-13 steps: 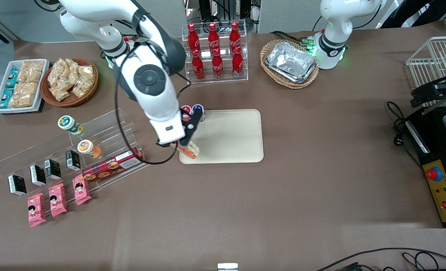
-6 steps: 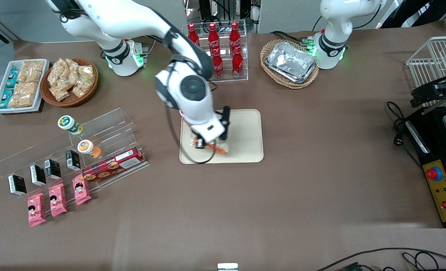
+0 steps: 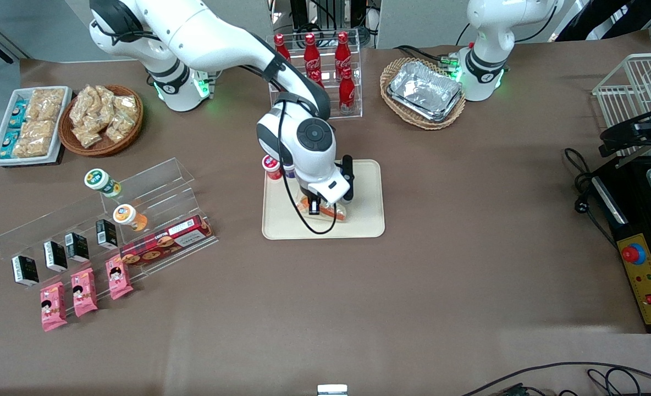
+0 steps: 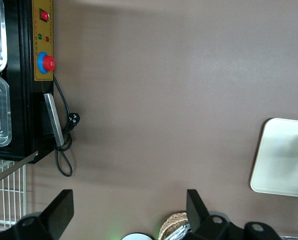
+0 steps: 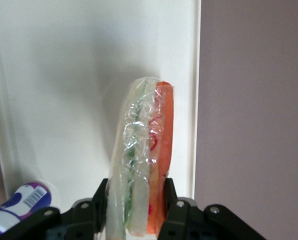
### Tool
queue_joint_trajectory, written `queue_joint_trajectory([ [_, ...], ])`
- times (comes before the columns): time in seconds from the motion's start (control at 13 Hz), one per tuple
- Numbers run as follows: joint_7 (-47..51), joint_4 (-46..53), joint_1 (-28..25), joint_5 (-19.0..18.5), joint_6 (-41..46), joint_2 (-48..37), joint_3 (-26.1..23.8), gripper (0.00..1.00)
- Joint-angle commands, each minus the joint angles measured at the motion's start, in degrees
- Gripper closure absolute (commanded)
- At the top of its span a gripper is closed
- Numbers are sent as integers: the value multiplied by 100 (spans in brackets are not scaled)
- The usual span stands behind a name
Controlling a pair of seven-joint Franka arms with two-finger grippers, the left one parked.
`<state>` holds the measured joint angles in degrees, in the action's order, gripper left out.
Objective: Place sandwich on tray
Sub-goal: 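Lower the sandwich onto the tray and open the right gripper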
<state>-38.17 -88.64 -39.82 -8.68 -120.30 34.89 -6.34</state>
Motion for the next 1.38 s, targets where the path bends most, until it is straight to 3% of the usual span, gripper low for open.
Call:
queue_joint_trajectory([
  [0.0, -77, 110, -43, -448, -38, 114, 19, 53],
  [0.54, 2, 92, -52, -511, -345, 351, 19, 49],
  [0.62, 46, 101, -52, -433, -345, 352, 19, 20],
  [0.69, 168, 110, -52, -424, -319, 334, 19, 6],
  [0.77, 317, 136, -43, -424, -293, 308, 19, 0],
  [0.85, 362, 162, -17, -397, -275, 299, 10, 0],
  [1.08, 371, 172, 62, 321, -205, -60, 97, 0],
  [1.31, 599, 180, 333, 692, 259, -561, 308, 0],
])
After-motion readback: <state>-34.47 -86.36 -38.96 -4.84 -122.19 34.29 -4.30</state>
